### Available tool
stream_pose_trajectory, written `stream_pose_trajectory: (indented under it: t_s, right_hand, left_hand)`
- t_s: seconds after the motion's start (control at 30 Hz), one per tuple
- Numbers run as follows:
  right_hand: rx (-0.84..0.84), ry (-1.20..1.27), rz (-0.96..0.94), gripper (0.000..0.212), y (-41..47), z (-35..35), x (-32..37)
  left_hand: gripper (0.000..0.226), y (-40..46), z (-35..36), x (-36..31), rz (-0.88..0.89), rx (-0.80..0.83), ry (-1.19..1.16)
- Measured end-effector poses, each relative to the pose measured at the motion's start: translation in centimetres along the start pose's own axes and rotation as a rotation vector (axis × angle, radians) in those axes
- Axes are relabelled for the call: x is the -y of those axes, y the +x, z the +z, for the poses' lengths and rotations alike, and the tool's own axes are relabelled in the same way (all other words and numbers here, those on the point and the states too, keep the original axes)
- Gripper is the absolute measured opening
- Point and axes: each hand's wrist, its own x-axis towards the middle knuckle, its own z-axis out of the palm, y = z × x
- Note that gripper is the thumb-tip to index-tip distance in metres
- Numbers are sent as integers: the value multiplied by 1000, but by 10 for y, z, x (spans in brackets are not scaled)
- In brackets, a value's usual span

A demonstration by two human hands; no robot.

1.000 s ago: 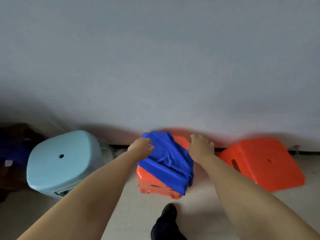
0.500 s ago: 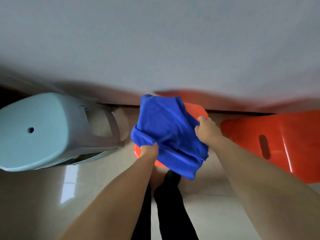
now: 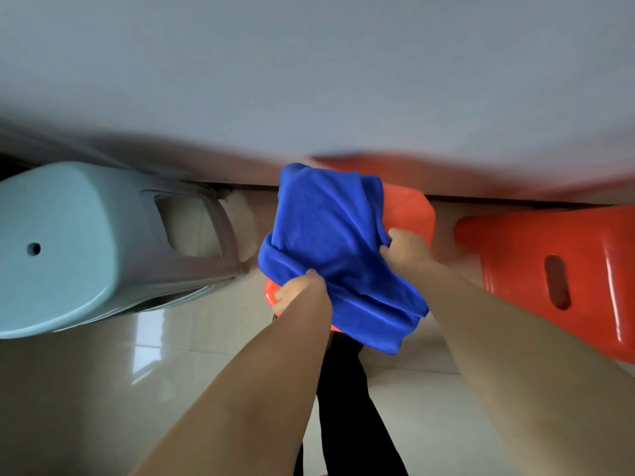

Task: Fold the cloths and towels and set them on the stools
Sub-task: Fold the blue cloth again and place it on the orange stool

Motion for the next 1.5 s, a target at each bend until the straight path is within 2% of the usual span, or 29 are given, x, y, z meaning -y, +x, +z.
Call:
stream_pose_trajectory:
  t_s: [0.07,0.13,0.2,0.3,0.47,0.6,0.7,0.93,1.1,1.2,1.33,1.43,1.5]
  right_hand:
    - [112,38,-56,12,-8,7,-1]
    - [195,113,-71,16,-17,7,0]
    - [177,175,-51,19,-28,1,1]
    - [69,226,-17,10,-42,-23,-1]
    - [-141,448,35,12,-99,-93,5]
    - [-261,673,50,12,-141,-147,19]
    - [-364,820,28,20,-178,-190,30]
    - [-381,896,-80,23,-252,-250,53]
    - [-435,919,-125,23,-293,-276,72]
    - [-444,873,-124,22,-318,-289,82]
    - [-389,697,-55,18,-348,-309,95]
    - [-393,728,-62,12,-369,-327,105]
    - [-396,838,-95,8,-377,-335,112]
  left_hand:
    - [43,-1,-3,-1,25,148,2]
    - [25,0,-7,2,58,85,-45]
    - [11,-10,-17,8,170,-17,-101]
    - [10,-32,-31,5,257,12,-183]
    - [13,-92,-70,-36,331,241,-179]
    - [10,-143,-103,-89,491,406,-110]
    - [13,-187,-136,-131,638,454,19]
    - [19,-258,-196,-195,823,624,85]
    - [9,-306,-218,-217,957,609,89]
    - [12,-333,-231,-224,985,616,67]
    - [13,-371,-249,-247,894,831,86]
    - [14,-401,-261,-267,922,1076,-59]
    - [25,-405,-264,-266,951,1229,-162]
